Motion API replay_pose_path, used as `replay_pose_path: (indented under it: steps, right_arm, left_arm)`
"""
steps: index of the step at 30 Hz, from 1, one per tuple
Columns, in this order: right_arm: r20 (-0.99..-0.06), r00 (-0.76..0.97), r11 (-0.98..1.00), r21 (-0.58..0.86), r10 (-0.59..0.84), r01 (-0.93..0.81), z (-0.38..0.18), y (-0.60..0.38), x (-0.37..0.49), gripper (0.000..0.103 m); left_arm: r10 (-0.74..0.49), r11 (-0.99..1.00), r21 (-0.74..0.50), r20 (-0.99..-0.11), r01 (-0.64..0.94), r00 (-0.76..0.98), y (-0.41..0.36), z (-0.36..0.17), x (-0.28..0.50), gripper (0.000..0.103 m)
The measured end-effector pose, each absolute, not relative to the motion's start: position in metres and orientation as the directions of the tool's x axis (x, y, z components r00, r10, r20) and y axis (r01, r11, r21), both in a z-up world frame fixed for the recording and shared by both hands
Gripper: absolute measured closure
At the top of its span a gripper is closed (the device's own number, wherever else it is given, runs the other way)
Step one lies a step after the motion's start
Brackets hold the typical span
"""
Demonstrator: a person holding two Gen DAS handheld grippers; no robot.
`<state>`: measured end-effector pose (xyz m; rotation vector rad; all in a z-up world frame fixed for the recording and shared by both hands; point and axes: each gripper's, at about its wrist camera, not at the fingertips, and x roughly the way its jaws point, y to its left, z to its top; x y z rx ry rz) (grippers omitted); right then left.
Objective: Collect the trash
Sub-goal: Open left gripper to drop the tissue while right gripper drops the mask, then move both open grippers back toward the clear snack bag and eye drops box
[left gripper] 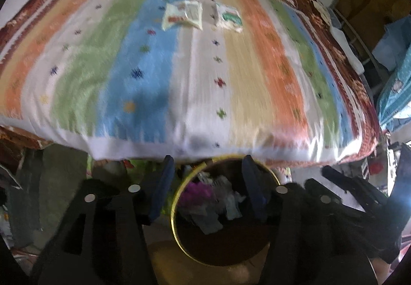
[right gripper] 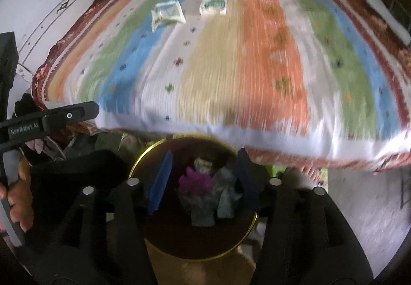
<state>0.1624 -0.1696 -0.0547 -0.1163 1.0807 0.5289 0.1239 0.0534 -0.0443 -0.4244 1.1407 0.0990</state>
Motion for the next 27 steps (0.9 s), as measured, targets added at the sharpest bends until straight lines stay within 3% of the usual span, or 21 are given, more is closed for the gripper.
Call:
replay_pose_path:
  steps: [7, 12, 27]
  right_arm:
    - [-0.835, 0.436, 0.878, 0.110, 0.337, -0.467, -0.041, -0.162, 0.196, 0.044]
    - [-0.815, 0.467, 0.889, 0.121, 0.342, -0.442, -0.039, -0.158, 0.222, 0.035]
    - [-0.786, 0.510, 0.895, 0.120, 0.350, -0.429, -0.055, -0.128, 0.288, 0.020]
  left_arm:
    - [-0.060, 0.907, -0.241, -0.886, -0.345, 0.460, 0.080, -0.032, 0.156, 0.040]
    - [-0.010, 0.900, -0.222, -0.872, -0.375, 0.490, 0.099, -0.029, 0.179, 0.039]
    - [0.000, 0.865, -0.272, -0.840, -0.421, 0.542, 0.137, -0.047, 0.243, 0.037]
